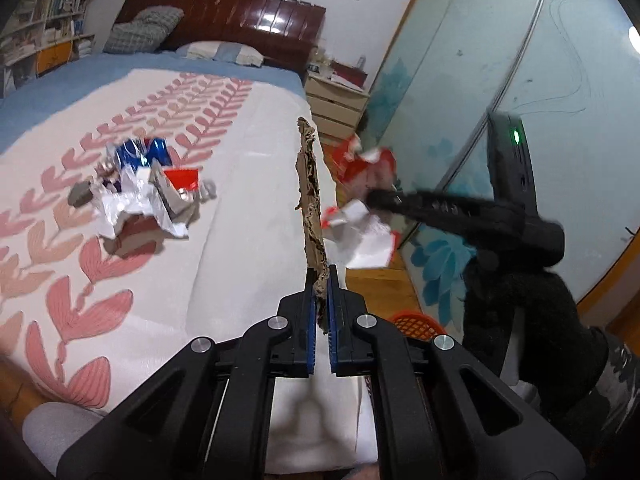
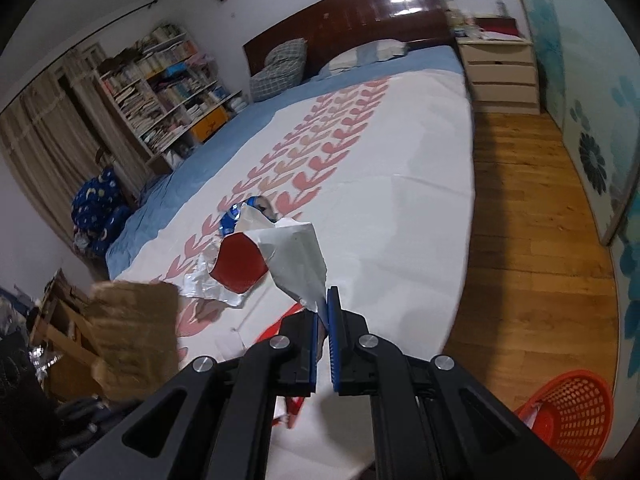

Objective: Collect trash
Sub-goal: 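Carry both items to the red basket and open both tools over it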

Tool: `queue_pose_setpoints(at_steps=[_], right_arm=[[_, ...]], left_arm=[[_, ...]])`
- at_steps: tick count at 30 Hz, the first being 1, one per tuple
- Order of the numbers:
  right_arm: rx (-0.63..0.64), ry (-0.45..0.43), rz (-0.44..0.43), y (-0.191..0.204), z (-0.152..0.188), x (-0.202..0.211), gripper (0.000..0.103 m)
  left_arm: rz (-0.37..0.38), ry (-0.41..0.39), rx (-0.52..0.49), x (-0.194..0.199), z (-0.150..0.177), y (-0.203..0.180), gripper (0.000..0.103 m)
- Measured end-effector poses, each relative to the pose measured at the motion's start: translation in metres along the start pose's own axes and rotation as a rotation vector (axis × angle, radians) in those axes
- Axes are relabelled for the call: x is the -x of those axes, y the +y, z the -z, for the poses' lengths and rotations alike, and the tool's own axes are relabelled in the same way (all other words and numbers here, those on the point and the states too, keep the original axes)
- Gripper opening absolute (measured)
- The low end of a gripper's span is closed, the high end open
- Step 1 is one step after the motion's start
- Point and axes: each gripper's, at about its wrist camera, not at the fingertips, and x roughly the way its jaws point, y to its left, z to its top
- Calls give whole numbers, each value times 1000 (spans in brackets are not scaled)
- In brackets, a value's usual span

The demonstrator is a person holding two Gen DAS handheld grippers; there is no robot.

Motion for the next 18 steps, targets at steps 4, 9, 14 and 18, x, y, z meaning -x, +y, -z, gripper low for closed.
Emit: queue_pose_setpoints(at_steps=[4, 9, 14, 18], right_arm=[[-28, -46, 27, -36, 5, 44, 7], [-105, -180, 98, -98, 18, 139, 7], [-266, -245, 180, -165, 65, 210, 7], [-366, -238, 252, -214, 114, 237, 7]], left_arm=[[-60, -3, -80, 1, -8, -27, 4], [-32, 32, -165, -33, -12, -73, 4], [57, 103, -262, -94, -6, -139, 4], [133, 213, -366, -167, 18, -199, 4]])
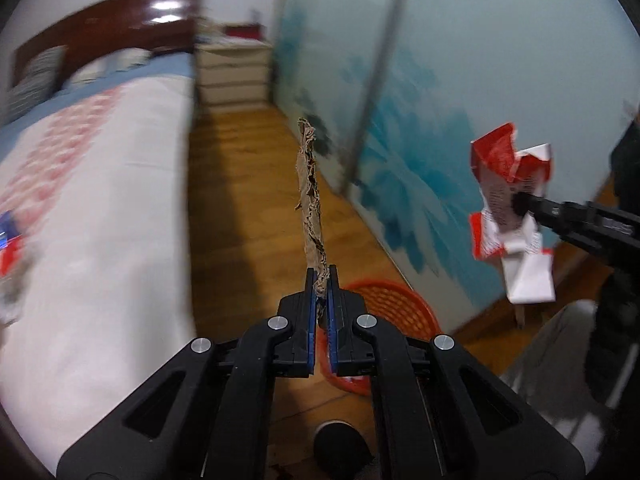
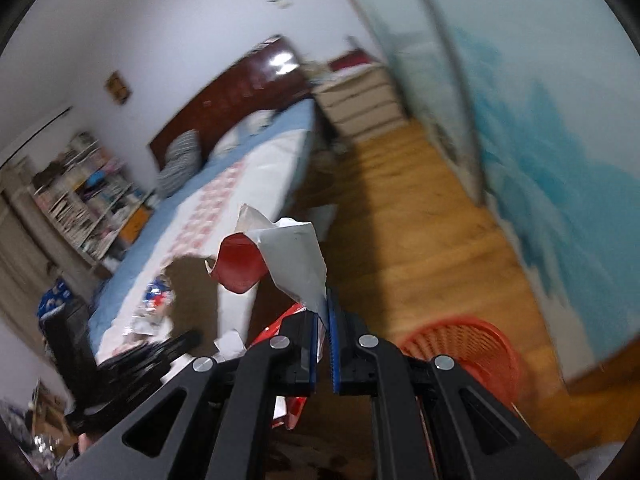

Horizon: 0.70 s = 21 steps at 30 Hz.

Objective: Collect trash
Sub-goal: 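Carry both items to the red basket and open both tools over it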

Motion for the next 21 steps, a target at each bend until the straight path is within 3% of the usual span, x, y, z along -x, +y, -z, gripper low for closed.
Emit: queue_pose_setpoints(at_steps=[3, 8, 12, 17, 19, 20, 21], right_arm=[[-56, 2, 96, -50, 13, 5, 7], [-161, 65, 134, -110, 17, -10, 7], [-152, 132, 193, -132, 4, -41, 7], [-163, 231, 262, -153, -3, -90, 7], [-180, 263, 265, -161, -3, -108, 7], [-183, 282, 268, -165, -1, -114, 7], [-193, 309, 273, -170, 3, -123, 7]], left_arm=[[60, 89, -57, -60, 0, -38, 4], [125, 268, -87, -158, 29, -89, 4], [119, 426, -83, -215, 68, -108, 4], [69, 545, -14, -245, 101, -98, 8], [60, 562, 19, -247, 104, -90, 37], [58, 554, 42, -243, 104, -84, 69], [60, 538, 55, -240, 104, -80, 76]])
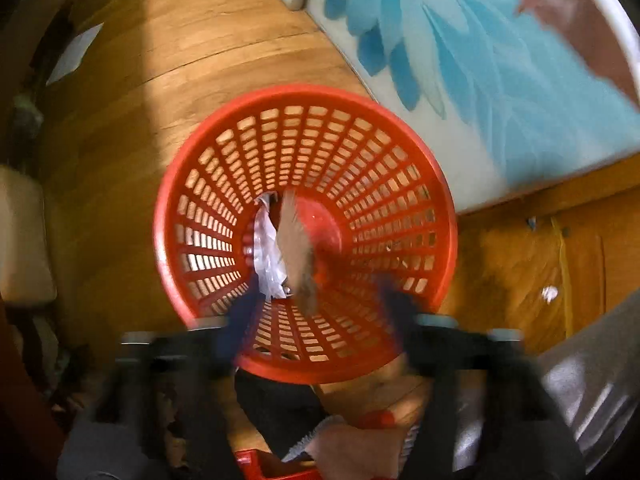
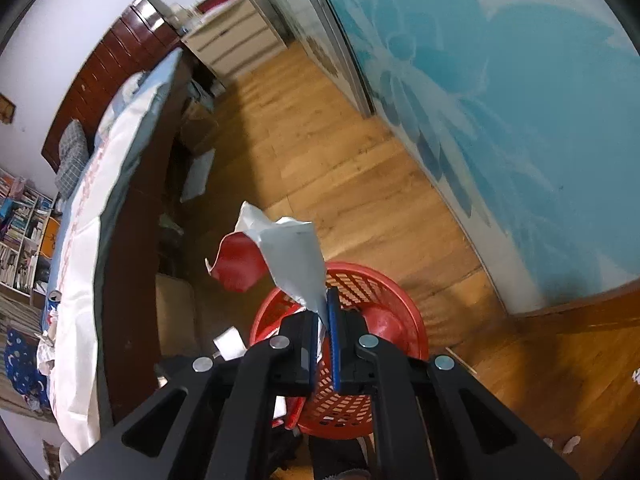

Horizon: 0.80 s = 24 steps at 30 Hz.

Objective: Collect trash
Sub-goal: 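Carry both items to the red basket and open both tools over it, then return to the bed and grasp a white plastic bag with the left tool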

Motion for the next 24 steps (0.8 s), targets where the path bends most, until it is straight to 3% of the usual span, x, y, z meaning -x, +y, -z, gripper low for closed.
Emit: queue_pose_setpoints(at_steps=[2, 8, 11, 14, 15, 17, 21, 24], right_arm=[[-6, 41, 11, -2, -1, -15, 7], [-66, 232, -4, -2, 13, -91, 7], [-55, 285, 27, 3, 21, -124, 8], [-34, 293, 58, 14, 30, -145, 14], [-25, 290, 76, 19, 34, -151, 31], [-30, 294, 81, 25, 38, -154, 50], [-1, 259, 65, 57, 36, -145, 50], [61, 177, -31, 109, 33, -112, 50]], left_arm=[[21, -36, 20, 14, 2, 6, 76], [-22, -109, 33, 49, -2, 12, 76], [-42, -151, 27, 74, 3, 17, 76], [-64, -195, 15, 103, 12, 27, 76], [-74, -208, 11, 115, 16, 32, 76], [-100, -236, 17, 140, 24, 48, 76], [-149, -300, 61, 192, 38, 83, 76], [-185, -376, 121, 239, 58, 116, 78]])
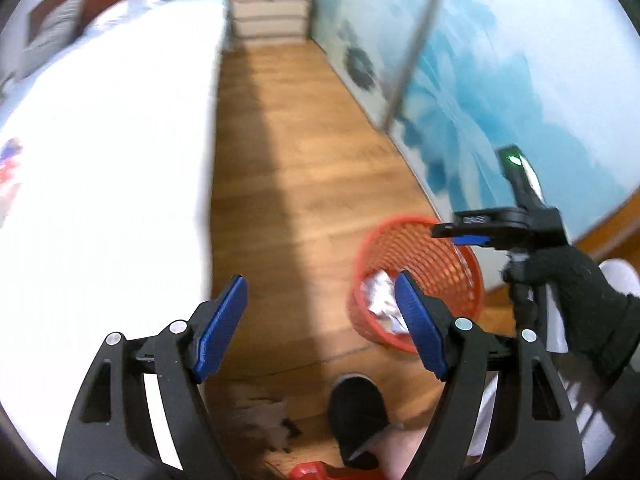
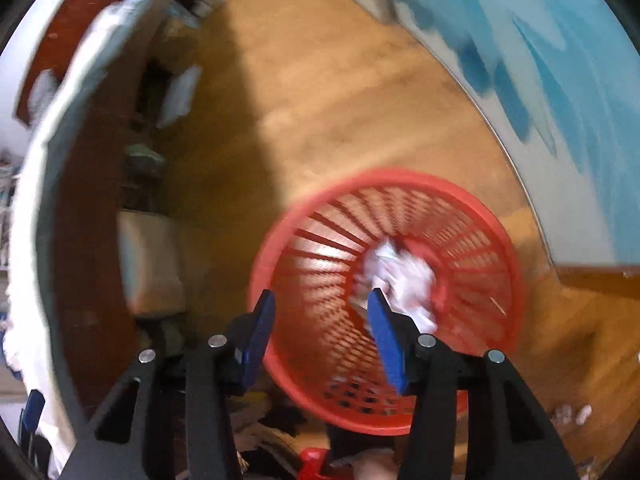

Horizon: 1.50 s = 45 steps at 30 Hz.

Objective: Collect trash
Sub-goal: 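Return to the bed and grasp a white plastic bag with the left tool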

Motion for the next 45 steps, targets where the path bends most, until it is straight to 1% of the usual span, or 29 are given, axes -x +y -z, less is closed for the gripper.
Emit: queue_pose_setpoints(at_steps=[1, 2, 3, 4, 5, 7, 8, 9, 11, 12, 14, 16, 19, 21, 22, 24, 26, 27, 28, 30, 31, 32, 33, 34, 35, 36, 38, 41, 45], right_arm=[[20, -22, -32, 16, 2, 11, 50], [71, -58, -75, 42, 6, 27, 51], [118, -84, -97, 59, 9, 38, 55], [196, -121, -121, 87, 18, 54, 58], [245, -143, -138, 106, 27, 65, 67], [347, -177, -190, 152, 52, 84, 68], [391, -180, -216, 174, 66, 89, 68], [428, -180, -239, 194, 77, 91, 68], [498, -171, -274, 232, 97, 91, 68], [536, -167, -291, 251, 105, 90, 68], [607, -166, -302, 284, 117, 85, 68], [713, -164, -288, 330, 128, 77, 68], [828, -153, -288, 395, 130, 65, 68], [904, -150, -271, 442, 126, 52, 61], [920, -146, -278, 459, 128, 49, 61], [957, -137, -286, 503, 118, 38, 60], [978, -129, -285, 529, 118, 25, 60], [982, -119, -289, 541, 116, 17, 59], [980, -108, -295, 550, 116, 9, 59], [959, -75, -303, 569, 109, -8, 58], [950, -59, -309, 579, 109, -19, 57], [939, -36, -326, 580, 109, -28, 54], [925, -3, -353, 585, 107, -36, 48], [923, 19, -357, 589, 109, -47, 43], [922, 43, -353, 591, 112, -57, 27], [910, 64, -359, 592, 112, -63, 20], [884, 63, -387, 586, 114, -61, 19], [841, 47, -428, 577, 113, -47, 12], [772, 58, -496, 562, 111, -26, 11]], left_arm=[[-13, -30, 24, 15, 1, 15, 79], [-23, -56, 45, 29, 3, 29, 81], [-49, -97, 80, 51, 7, 52, 81], [-69, -120, 104, 65, 12, 65, 81], [-94, -147, 139, 82, 18, 85, 82], [-138, -194, 201, 108, 30, 119, 82], [-156, -213, 226, 118, 36, 133, 82], [-189, -243, 266, 135, 46, 158, 82], [-231, -288, 332, 155, 61, 194, 82], [-242, -303, 361, 160, 66, 206, 82], [-259, -332, 422, 170, 75, 234, 82], [-270, -361, 455, 173, 86, 257, 82], [-227, -378, 509, 164, 93, 278, 82], [-189, -374, 546, 154, 92, 291, 82], [-173, -380, 554, 154, 92, 296, 82], [-132, -401, 572, 150, 87, 303, 82], [-86, -401, 593, 141, 79, 311, 82], [-81, -379, 592, 132, 71, 315, 82], [-87, -355, 567, 122, 64, 317, 82], [-98, -304, 544, 106, 57, 324, 82], [-82, -281, 550, 100, 56, 328, 82], [-46, -264, 565, 93, 56, 332, 82], [-26, -260, 576, 92, 56, 335, 82], [-9, -261, 584, 92, 58, 336, 82], [2, -270, 579, 93, 59, 335, 82], [6, -277, 574, 94, 62, 334, 82], [15, -288, 567, 97, 65, 332, 82], [58, -319, 579, 101, 67, 333, 82], [99, -322, 596, 95, 61, 334, 82]])
